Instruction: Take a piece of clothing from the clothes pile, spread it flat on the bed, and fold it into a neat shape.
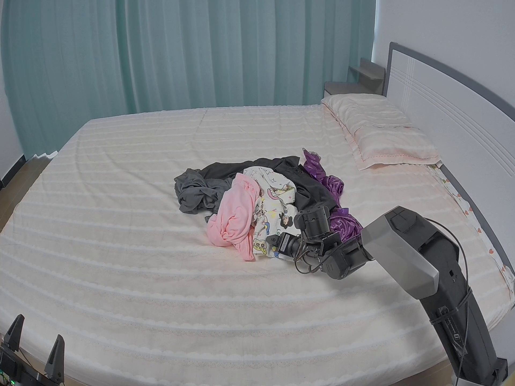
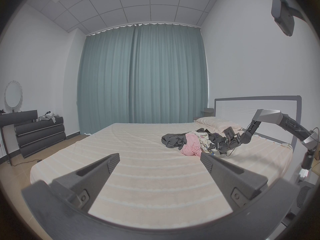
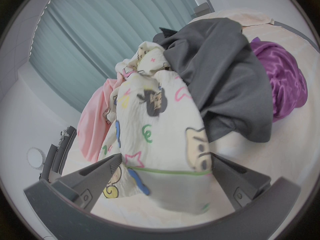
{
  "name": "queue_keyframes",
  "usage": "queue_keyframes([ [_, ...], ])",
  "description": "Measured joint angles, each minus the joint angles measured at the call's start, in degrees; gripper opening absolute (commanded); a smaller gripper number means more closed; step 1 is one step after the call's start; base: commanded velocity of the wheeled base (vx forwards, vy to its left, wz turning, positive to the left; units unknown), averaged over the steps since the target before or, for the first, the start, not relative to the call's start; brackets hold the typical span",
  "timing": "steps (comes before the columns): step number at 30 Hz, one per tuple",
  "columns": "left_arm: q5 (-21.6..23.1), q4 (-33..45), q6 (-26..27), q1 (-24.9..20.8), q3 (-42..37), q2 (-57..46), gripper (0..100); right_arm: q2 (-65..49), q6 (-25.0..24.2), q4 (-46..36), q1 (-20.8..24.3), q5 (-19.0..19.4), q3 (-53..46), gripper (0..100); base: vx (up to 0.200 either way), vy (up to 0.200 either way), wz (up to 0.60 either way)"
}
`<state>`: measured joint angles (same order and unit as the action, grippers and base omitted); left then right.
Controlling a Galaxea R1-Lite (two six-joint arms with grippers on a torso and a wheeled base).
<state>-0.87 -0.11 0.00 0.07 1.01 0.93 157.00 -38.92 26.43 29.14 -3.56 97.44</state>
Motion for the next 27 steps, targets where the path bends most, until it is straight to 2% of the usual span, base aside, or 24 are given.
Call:
queue_keyframes([
  [1, 0.0, 0.0, 0.0, 0.0, 0.0, 0.0, 100, 0.2, 0.0, -0.5, 0.0, 0.0, 0.3, 0, 0.0, 0.0, 0.0],
  [9, 0.0, 0.0, 0.0, 0.0, 0.0, 0.0, 100, 0.1, -0.2, -1.1, 0.0, 0.0, 0.3, 0, 0.0, 0.0, 0.0],
  [17, 0.0, 0.0, 0.0, 0.0, 0.0, 0.0, 100, -2.9, -1.3, -0.7, -0.1, 0.1, -4.4, 0, 0.0, 0.0, 0.0],
  [22, 0.0, 0.0, 0.0, 0.0, 0.0, 0.0, 100, -6.5, -3.2, 1.2, 0.2, 0.7, -11.3, 0, 0.0, 0.0, 0.0],
  [27, 0.0, 0.0, 0.0, 0.0, 0.0, 0.0, 100, -11.4, -4.1, 8.2, 0.7, 1.8, -22.2, 0, 0.0, 0.0, 0.0],
])
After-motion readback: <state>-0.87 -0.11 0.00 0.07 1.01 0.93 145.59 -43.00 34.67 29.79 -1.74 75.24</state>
